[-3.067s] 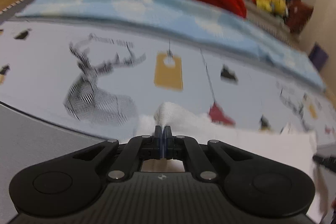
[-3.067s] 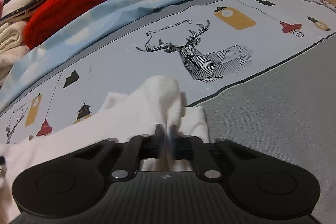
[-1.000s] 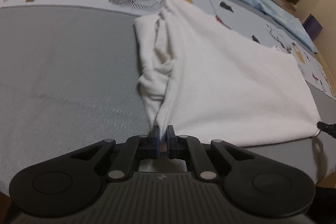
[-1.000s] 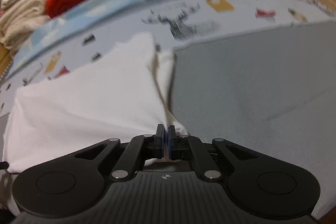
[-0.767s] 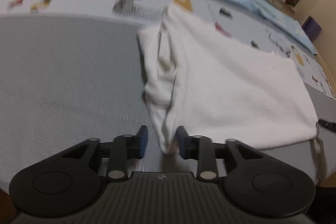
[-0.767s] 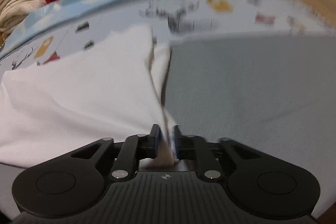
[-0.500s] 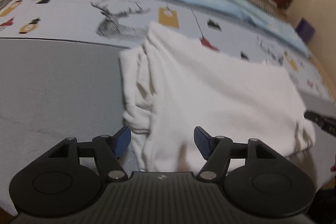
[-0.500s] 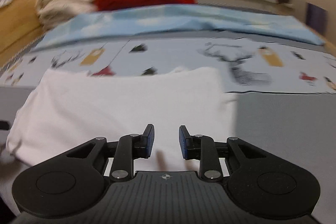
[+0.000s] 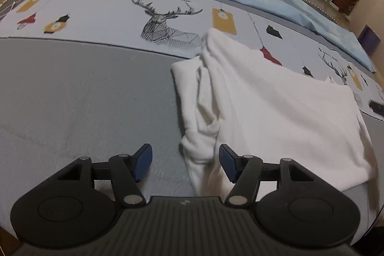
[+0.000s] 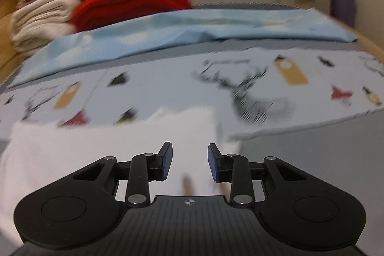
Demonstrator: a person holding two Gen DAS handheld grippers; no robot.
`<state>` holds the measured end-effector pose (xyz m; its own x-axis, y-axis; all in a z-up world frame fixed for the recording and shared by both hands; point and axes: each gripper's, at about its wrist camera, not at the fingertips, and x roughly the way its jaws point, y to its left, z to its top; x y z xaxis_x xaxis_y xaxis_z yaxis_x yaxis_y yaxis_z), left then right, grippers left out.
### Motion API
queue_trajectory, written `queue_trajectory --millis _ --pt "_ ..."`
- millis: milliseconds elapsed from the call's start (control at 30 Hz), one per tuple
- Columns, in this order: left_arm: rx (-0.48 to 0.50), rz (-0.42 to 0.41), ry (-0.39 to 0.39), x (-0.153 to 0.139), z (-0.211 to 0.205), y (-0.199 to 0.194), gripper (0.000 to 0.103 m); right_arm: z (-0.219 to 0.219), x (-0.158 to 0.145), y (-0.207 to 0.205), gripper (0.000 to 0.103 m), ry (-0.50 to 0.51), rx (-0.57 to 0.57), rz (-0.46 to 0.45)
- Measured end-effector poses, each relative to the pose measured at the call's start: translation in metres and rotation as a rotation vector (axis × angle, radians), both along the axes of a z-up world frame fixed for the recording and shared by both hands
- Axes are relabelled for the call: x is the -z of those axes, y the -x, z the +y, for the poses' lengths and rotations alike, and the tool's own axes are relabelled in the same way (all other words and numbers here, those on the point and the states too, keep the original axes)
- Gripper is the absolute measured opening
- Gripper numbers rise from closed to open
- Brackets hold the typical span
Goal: Fold small clothes
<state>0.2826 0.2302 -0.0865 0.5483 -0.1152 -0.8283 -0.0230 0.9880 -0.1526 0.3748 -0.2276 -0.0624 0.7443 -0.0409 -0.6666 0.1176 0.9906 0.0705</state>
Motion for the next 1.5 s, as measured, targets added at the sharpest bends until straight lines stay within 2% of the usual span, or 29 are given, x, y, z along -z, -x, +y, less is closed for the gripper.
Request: queue_trajectory --millis 67,133,233,267,300,333,367,533,600,667,700,733,767,800,867,967,1033,1067,1133,1267,1367,1500 --pt "0.027 0.01 -0.008 0.0 -0.011 -0.005 0.067 -0.011 0.011 -0.023 0.05 0.001 0.007 0.006" --pt "0.068 0.024 -0.036 0.004 -0.023 -0.008 0.067 -0.015 0.023 -0.044 0.053 -0.001 0.02 0.015" --pt "0.122 0.046 -0.079 0.014 -0.039 -0.012 0.067 -0.011 0.04 -0.066 0.053 0.023 0.03 0.028" --pt "0.134 0.058 -0.09 0.017 -0.043 -0.013 0.067 -0.011 0.043 -0.073 0.05 0.031 0.016 0.026" --pt "0.142 0.075 -0.103 0.022 -0.045 -0.014 0.067 -0.01 0.047 -0.078 0.043 0.04 -0.007 0.024" --pt "0.147 0.094 -0.114 0.026 -0.046 -0.014 0.067 -0.009 0.05 -0.081 0.01 0.049 -0.027 0.025" --pt "0.147 0.117 -0.12 0.032 -0.046 -0.015 0.067 -0.009 0.052 -0.084 0.003 0.057 -0.041 0.031" --pt "0.13 0.136 -0.104 0.036 -0.037 -0.016 0.068 -0.024 0.053 -0.098 0.003 0.052 0.039 -0.008" --pt "0.131 0.136 -0.107 0.036 -0.037 -0.017 0.069 -0.028 0.062 -0.101 0.004 0.026 0.043 0.019" --pt "0.127 0.135 -0.104 0.034 -0.038 -0.018 0.069 -0.025 0.073 -0.102 0.016 0.034 0.037 0.064" --pt "0.125 0.131 -0.098 0.033 -0.037 -0.018 0.069 -0.025 0.072 -0.099 0.024 0.041 0.045 0.047" --pt "0.123 0.122 -0.093 0.03 -0.035 -0.018 0.069 -0.026 0.066 -0.097 0.039 0.044 0.06 0.054" --pt "0.119 0.112 -0.089 0.027 -0.033 -0.018 0.071 -0.027 0.057 -0.093 0.049 0.042 0.087 0.062" --pt "0.111 0.098 -0.081 0.022 -0.031 -0.017 0.073 -0.029 0.047 -0.086 0.052 0.031 0.108 0.048" --pt "0.084 0.07 -0.063 0.013 -0.023 -0.016 0.089 -0.025 0.023 -0.063 0.056 0.025 0.098 -0.001" --pt "0.017 0.013 -0.06 -0.002 -0.009 -0.013 0.092 0.007 -0.007 -0.02 0.067 0.084 0.027 -0.028" --pt "-0.026 -0.03 -0.105 -0.012 -0.004 -0.006 0.096 0.037 -0.017 0.019 0.074 0.124 -0.032 -0.041" --pt "-0.044 -0.054 -0.14 -0.017 -0.003 -0.002 0.102 0.053 -0.017 0.039 0.078 0.134 -0.054 -0.049" --pt "-0.05 -0.103 -0.179 -0.025 -0.003 0.007 0.103 0.09 -0.009 0.079 0.083 0.136 -0.123 -0.048" --pt "-0.031 -0.127 -0.17 -0.036 -0.001 0.021 0.103 0.164 0.024 0.14 0.083 0.2 -0.234 -0.013" --pt "-0.042 -0.14 -0.15 -0.042 0.005 0.04 0.103 0.208 0.038 0.167 0.083 0.243 -0.281 0.012" --pt "-0.075 -0.17 -0.204 -0.044 0.015 0.06 0.103 0.245 0.047 0.188 0.084 0.256 -0.338 0.04"
